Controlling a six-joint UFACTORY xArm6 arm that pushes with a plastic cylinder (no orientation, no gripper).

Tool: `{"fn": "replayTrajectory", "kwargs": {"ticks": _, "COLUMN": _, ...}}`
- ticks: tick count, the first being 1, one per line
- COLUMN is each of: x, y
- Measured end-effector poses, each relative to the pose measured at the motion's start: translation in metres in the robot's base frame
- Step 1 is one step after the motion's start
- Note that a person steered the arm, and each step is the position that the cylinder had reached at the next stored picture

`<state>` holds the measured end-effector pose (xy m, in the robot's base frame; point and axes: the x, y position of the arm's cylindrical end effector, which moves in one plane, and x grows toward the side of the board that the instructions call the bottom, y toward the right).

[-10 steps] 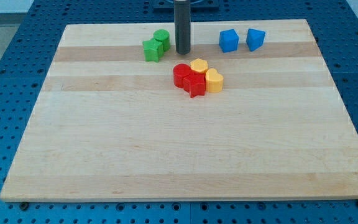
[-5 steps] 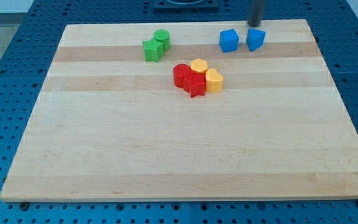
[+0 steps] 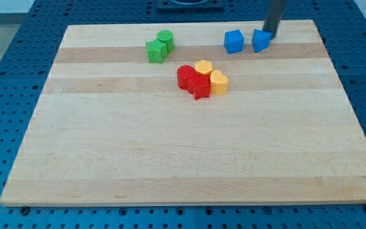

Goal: Push blue blocks into green blocks

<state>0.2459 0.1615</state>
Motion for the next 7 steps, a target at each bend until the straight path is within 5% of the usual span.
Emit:
{"fn": "replayTrajectory", "kwargs": {"ticks": 1, "x": 0.000, "y": -0.020}}
{"fn": "replayTrajectory", "kwargs": {"ticks": 4, "x": 0.032, "y": 0.058}}
{"fn": "replayTrajectory", "kwargs": {"ticks": 7, "x": 0.015, "y": -0.020}}
